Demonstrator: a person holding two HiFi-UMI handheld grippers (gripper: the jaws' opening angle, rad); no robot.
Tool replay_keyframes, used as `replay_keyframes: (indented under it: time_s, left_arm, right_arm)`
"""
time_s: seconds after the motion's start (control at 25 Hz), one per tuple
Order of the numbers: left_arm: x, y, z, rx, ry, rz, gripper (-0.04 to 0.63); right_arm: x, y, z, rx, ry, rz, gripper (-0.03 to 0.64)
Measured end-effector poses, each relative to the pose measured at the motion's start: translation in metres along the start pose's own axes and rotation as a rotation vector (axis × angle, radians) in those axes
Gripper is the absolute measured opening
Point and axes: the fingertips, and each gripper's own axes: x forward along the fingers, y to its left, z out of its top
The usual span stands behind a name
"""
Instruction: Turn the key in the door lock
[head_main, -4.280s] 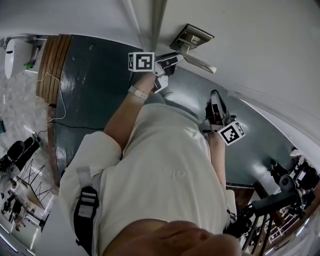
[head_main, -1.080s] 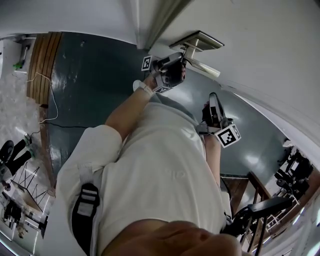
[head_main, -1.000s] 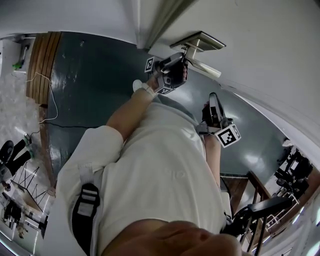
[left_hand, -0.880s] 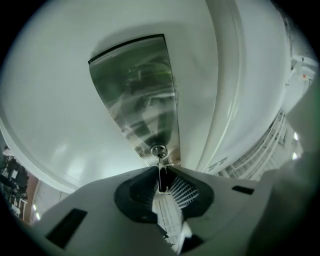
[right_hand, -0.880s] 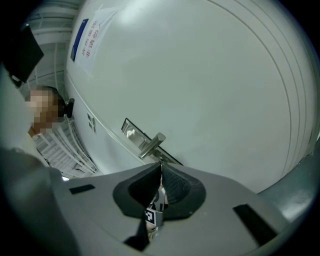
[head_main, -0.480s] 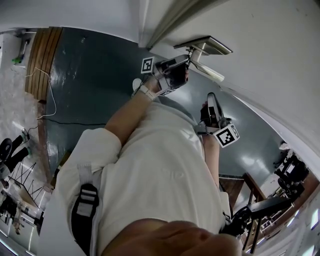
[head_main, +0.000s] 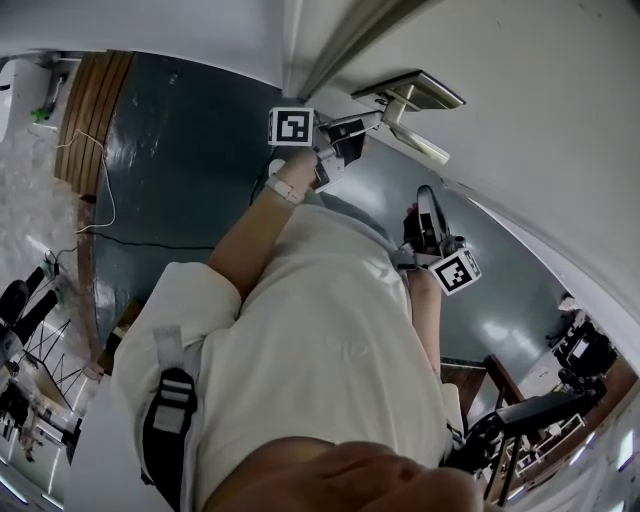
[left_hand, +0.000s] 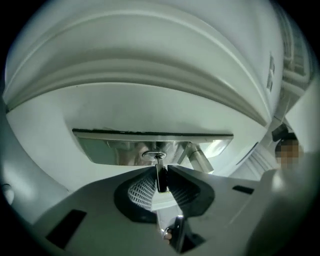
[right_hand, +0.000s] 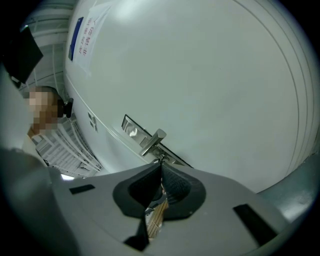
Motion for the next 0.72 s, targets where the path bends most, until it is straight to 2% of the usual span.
replay_keyframes:
  time_s: [0.2,0.28,0.4,0.48,0.56,0.64,0.72]
  left_arm:
    - [-0.004,0.015,0.0,0.114,0.021,0.191,0.072]
    - [-0.003,0.016,-0.001,0.14,0.028,0.222,0.075]
    - [-0.002,0.015,-0.003,0.104,0.03,0.17,0.077]
    - [-0.002,0.01,-0.002,0.053,0.021,0.096,0.077]
    - [-0.008,0.007,0.001,-0.001,-0.012,0.057,0.089]
    - [-0.022,0.008,0.002,-0.044,-0.058,0.079,0.089]
    - [-0.045,0.007,0.002,-0.045,-0.105,0.132,0.089]
  right_arm:
    - [-0.003,-0.001,0.004,0.005,-0.001,0.019,0.021]
    - [-0.007,-0.002,0.006,0.006,-0.001,0.029,0.023]
    - [-0.012,-0.005,0.008,0.011,-0.007,0.047,0.023]
    - [-0.014,-0.005,0.008,0.016,-0.012,0.06,0.021]
    - [-0.015,-0.005,0.009,0.019,-0.016,0.074,0.023]
    - [-0.014,0.0,0.011,0.023,-0.018,0.097,0.023]
    - [-0.01,0.008,0.013,0.037,-0.023,0.124,0.023]
